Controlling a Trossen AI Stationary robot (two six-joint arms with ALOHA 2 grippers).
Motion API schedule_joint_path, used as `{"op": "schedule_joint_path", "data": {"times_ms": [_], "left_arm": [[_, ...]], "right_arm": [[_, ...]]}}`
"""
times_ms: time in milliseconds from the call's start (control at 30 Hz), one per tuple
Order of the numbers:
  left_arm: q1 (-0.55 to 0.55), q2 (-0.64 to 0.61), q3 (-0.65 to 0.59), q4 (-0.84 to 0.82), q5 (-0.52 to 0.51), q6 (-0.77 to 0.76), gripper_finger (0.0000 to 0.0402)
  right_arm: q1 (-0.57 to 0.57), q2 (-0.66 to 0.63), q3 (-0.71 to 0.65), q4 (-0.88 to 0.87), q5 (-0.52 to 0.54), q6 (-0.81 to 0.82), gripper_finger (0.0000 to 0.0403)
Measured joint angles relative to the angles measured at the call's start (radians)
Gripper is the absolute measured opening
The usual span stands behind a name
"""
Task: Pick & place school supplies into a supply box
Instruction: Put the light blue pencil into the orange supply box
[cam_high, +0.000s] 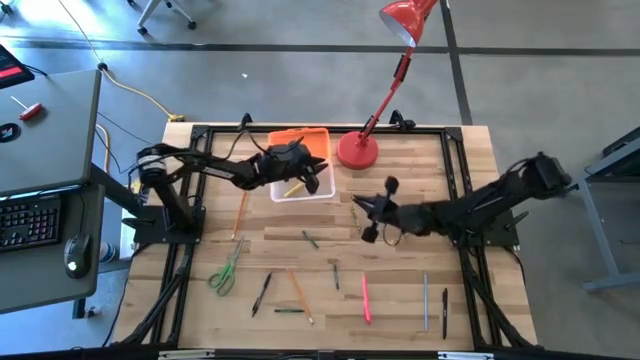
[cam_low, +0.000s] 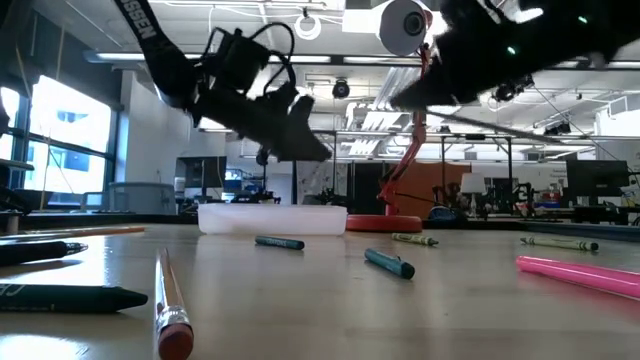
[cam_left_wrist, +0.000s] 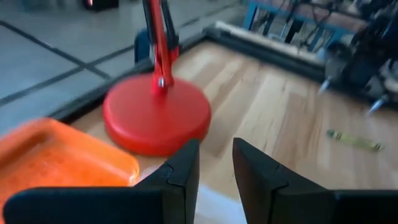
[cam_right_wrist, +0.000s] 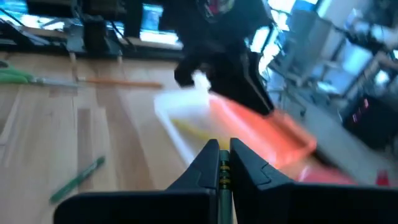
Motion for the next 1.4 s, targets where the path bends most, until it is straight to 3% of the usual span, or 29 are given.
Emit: {"op": "schedule_joint_path", "data": {"times_ms": [200,333,500,733,800,1000,1167,1400], "left_arm": [[0.000,-0.214,0.000,-0.016,-0.033,0.046,0.0126],[0.000,-0.400,0.000,-0.070,-0.066,0.133,0.0126],[0.000,-0.579,0.001,-0.239,-0.087,0.145,0.0127],[0.000,-0.671,0.000,-0.457,-0.090,0.116,0.0127],[0.000,-0.671,0.000,-0.485,-0.090,0.087,0.0127],[0.000,-0.670,0.000,-0.505,-0.090,0.070,0.0127],[0.000,-0.680,0.000,-0.502,-0.080,0.010,0.0127],[0.000,-0.681,0.000,-0.498,-0.078,0.010,0.0127]], "right_arm": [[-0.202,0.042,0.148,-0.146,-0.303,-0.075,0.0000],[-0.319,0.200,0.226,-0.130,-0.437,-0.137,0.0000],[-0.401,0.457,0.399,-0.040,-0.683,-0.235,0.0000],[-0.430,0.736,0.788,-0.206,-0.789,-0.401,0.0000],[-0.433,0.802,0.896,-0.275,-0.839,-0.407,0.0000],[-0.434,0.977,1.162,-0.367,-0.850,-0.475,0.0000],[-0.453,1.060,1.265,-0.430,-0.847,-0.490,0.0001],[-0.504,1.067,1.226,-0.407,-0.876,-0.473,0.0026]]}}
